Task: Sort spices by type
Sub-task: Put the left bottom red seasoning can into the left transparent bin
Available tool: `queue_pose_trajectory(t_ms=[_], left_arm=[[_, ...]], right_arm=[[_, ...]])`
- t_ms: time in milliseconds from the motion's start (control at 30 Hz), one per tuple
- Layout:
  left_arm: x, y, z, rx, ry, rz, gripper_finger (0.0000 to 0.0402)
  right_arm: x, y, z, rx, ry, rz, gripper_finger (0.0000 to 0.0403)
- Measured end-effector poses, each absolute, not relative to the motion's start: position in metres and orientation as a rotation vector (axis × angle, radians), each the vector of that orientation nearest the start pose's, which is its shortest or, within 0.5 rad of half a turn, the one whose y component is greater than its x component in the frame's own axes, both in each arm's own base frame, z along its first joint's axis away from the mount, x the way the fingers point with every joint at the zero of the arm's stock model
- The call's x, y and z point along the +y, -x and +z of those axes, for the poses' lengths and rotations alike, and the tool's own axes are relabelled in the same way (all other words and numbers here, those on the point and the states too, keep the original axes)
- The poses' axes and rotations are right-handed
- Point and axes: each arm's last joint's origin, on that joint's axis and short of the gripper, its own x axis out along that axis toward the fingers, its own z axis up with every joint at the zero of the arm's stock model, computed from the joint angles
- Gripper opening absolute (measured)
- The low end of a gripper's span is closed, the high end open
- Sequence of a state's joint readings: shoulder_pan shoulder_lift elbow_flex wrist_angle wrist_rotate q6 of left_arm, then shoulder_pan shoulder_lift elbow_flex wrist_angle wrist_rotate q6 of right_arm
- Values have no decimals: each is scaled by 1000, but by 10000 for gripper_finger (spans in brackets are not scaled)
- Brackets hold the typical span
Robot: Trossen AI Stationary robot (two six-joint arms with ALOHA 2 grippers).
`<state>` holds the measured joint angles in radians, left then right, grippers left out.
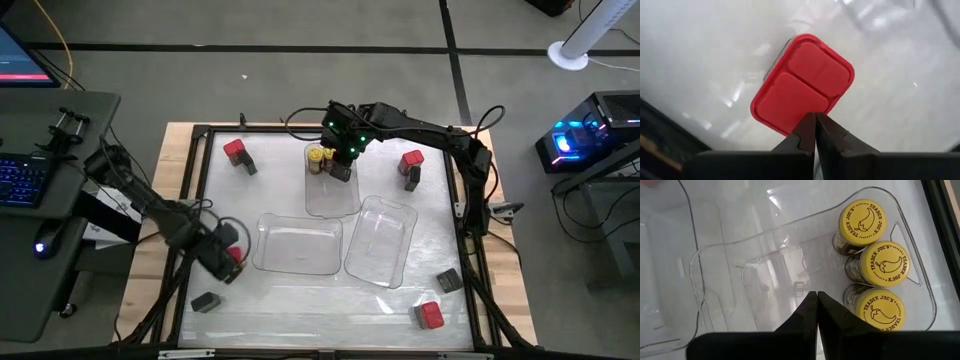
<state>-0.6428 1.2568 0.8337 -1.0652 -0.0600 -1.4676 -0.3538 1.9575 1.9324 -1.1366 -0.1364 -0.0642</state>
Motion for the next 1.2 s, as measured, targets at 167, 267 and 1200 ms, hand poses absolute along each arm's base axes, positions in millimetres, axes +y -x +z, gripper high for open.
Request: queue_pose_trajectory(t_ms=[167,267,1200], left_arm=[[-87,-168,213,1386,575,615,0],[-75,-172,224,1391,531,538,0],[-27,-201,242,1563,68,-135,307]], right_arm=[[-136,-381,313,1131,-236,-154,0],[-136,-381,313,1130,-237,-151,0],[-60,-383,317,1255,-285,-18,0]])
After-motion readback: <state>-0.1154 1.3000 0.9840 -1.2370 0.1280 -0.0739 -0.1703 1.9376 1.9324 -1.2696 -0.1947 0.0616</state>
